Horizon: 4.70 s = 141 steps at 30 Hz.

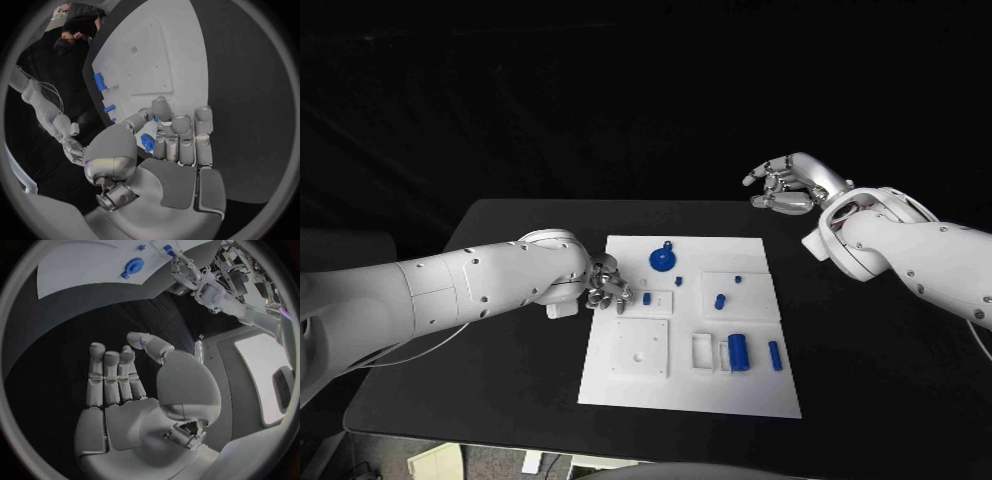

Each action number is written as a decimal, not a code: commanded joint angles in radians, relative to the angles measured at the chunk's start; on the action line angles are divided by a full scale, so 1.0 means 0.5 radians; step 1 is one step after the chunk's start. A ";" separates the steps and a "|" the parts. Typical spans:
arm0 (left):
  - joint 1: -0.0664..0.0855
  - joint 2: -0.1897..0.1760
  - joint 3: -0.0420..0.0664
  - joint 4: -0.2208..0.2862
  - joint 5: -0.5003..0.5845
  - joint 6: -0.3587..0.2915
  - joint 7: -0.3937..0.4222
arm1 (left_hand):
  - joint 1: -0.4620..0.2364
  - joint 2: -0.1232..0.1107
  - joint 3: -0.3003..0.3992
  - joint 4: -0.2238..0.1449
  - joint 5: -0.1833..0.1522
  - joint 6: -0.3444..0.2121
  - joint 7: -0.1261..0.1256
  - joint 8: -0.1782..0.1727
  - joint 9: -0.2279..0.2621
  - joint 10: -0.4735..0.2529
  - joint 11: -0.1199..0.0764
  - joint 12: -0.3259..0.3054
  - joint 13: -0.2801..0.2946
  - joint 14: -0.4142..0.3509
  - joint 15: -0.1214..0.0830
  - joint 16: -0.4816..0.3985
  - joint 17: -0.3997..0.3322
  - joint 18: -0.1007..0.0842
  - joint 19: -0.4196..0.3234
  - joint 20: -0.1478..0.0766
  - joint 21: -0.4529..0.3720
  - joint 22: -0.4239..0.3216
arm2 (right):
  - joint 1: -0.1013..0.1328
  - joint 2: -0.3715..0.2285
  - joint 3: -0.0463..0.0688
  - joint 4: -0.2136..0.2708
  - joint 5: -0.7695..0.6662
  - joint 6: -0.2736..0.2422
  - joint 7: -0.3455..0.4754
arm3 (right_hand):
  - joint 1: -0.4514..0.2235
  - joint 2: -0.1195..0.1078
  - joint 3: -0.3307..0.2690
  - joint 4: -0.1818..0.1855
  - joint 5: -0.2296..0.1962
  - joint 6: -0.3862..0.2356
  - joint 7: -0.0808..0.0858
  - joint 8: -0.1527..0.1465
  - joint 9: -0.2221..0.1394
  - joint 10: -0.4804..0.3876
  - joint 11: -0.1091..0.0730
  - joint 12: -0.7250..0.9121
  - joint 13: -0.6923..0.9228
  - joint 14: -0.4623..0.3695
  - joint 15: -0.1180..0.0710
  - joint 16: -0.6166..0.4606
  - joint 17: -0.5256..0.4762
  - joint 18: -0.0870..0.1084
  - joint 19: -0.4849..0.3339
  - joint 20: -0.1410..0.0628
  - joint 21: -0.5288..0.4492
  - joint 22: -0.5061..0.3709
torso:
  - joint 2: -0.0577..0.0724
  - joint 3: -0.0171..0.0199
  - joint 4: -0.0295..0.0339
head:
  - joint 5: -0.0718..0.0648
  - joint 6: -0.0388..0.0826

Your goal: Assemble the parts on the task board

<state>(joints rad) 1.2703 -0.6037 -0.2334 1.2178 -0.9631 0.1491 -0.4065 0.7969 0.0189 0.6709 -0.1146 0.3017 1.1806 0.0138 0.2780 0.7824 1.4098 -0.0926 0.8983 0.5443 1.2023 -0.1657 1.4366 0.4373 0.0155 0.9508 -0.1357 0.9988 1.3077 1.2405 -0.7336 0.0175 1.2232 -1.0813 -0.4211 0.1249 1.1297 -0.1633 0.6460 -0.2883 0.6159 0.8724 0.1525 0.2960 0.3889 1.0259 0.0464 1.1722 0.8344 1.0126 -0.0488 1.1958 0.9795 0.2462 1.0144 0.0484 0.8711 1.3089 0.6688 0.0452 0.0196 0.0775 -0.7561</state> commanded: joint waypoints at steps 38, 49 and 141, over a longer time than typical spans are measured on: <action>0.001 0.048 0.000 -0.049 0.032 0.036 -0.053 | -0.130 0.071 0.306 -0.287 -0.076 0.018 -0.004 0.008 0.017 0.003 -0.012 0.014 -0.009 0.031 -0.053 0.005 0.006 0.023 -0.003 -0.261 0.015 0.030 | 0.000 0.000 0.001 0.012 -0.003 0.025 0.007 | 0.004 -0.011 0.014 -0.001 0.010 -0.001 0.011 -0.005 -0.003 -0.016 -0.001 -0.004 -0.002 -0.007 -0.010 -0.006 -0.003 0.031 -0.010 0.001 -0.004 0.035 | -0.001 0.0009 0.000 | 0.007 0.004; 0.001 0.049 0.000 -0.049 0.033 0.025 -0.047 | -0.145 -0.009 0.315 -0.228 -0.227 0.015 -0.002 0.002 0.021 0.004 -0.008 0.014 -0.015 0.030 -0.053 0.000 0.004 0.028 0.001 -0.265 0.015 0.029 | 0.000 -0.001 0.001 0.013 -0.003 0.024 0.006 | 0.004 -0.011 0.016 0.000 0.016 -0.001 0.011 -0.004 -0.003 -0.016 -0.001 -0.003 -0.002 -0.007 -0.010 -0.006 -0.003 0.031 -0.010 0.001 -0.004 0.035 | -0.001 0.0007 -0.001 | 0.008 0.009; 0.001 -0.098 0.100 -0.033 0.331 -0.225 0.039 | -0.213 -0.361 -0.418 -0.015 -0.500 -0.109 0.033 -0.069 0.063 -0.081 0.023 -0.031 -0.031 -0.067 -0.035 -0.042 -0.013 0.053 -0.099 -0.258 -0.035 0.013 | 0.000 -0.019 0.001 0.022 -0.003 0.008 0.008 | 0.008 -0.016 0.024 0.000 0.024 -0.012 0.014 -0.009 -0.005 -0.016 0.002 -0.001 -0.002 -0.007 -0.009 -0.004 -0.003 0.031 -0.010 0.000 -0.001 0.035 | -0.001 0.0030 0.000 | -0.010 0.019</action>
<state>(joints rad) 1.2707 -0.6533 -0.1841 1.1975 -0.8339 0.0703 -0.4102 0.6883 -0.1682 0.4622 -0.1178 0.0532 1.1339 0.0302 0.2466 0.8133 1.3751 -0.0836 0.8886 0.5297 1.1729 -0.1843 1.4210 0.4319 0.0308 0.9075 -0.1252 0.9872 1.3074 1.2404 -0.7425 0.0174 1.2322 -1.0811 -0.4206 0.1238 1.1297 -0.1633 0.6516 -0.2883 0.6235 0.8667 0.1542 0.2960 0.3875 1.0258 0.0464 1.1722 0.8344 1.0107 -0.0472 1.1964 0.9788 0.2464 1.0143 0.0485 0.8711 1.3089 0.6683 0.0466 0.0196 0.0721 -0.7472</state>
